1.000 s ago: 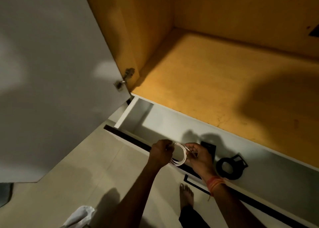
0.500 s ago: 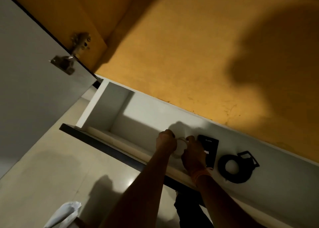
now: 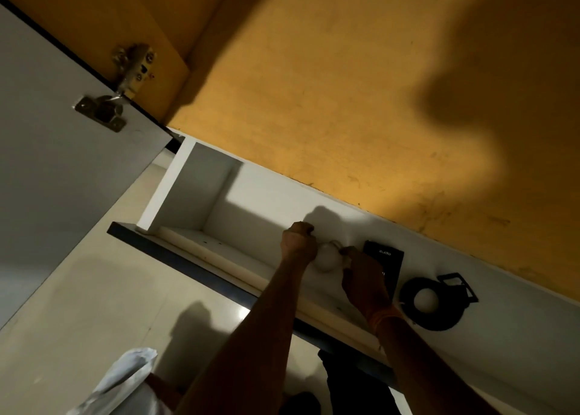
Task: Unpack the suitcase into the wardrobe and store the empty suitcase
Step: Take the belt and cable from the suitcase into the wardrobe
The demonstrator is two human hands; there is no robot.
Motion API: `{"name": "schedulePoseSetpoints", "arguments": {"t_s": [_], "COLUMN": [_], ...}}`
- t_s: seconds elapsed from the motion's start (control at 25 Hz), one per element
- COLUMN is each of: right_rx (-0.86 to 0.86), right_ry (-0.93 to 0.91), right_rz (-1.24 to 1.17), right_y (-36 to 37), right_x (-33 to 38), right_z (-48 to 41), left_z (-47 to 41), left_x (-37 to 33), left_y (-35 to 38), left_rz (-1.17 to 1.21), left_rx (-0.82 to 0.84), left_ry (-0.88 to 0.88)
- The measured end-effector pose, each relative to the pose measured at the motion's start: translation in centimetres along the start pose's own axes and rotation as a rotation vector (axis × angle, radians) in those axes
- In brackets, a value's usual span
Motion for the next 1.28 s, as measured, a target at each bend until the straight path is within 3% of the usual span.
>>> {"name": "schedulePoseSetpoints", "arguments": {"t_s": [0.24,0.36,0.52,0.68,0.84,1.28], "right_rx": [-0.221,-0.356,-0.394,-0.238,0.043,0.492], "right_ry": [0.025,-0.101,-0.409,-0.716,-0.976,-1.436], "right_rz": [-0.156,-0.172,-0.251,-0.215,-0.030,0.433], "right_y": [-4.9,-5.4,-1.8,5.2,16.2,39.6], "right_x": [2.4,5.2,13.8,21.6,25.5,20.4], "right_z": [2.7,5.8,13.7,23.9,35.6,62.6], "left_z": [6.0,13.1,23.9,34.7,49.5,78.1], "left_x": [1.5,3.3,9.7,17.3,25.8,38.1], "left_y": [-10.2,-15.1,-18.5,-18.4,-17.9,-6.7], "left_rz": [0.069,0.072,0.194,0.304,0.350,0.463], "left_rx": [-0.298,-0.587,-0.843,-0.903,-1.165,-1.434], "left_ry": [0.065,0.115,-0.048,-0.229,-0.477,-0.964]}}
Point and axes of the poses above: each hand's wrist, its own z-axis away from the middle knuckle, its own y-axis out of the palm, x = y × z, the point moved 4 cm from there along -z, towards the middle knuckle, and after that the axes turned 15 degrees about y, right-handed, at the moved point
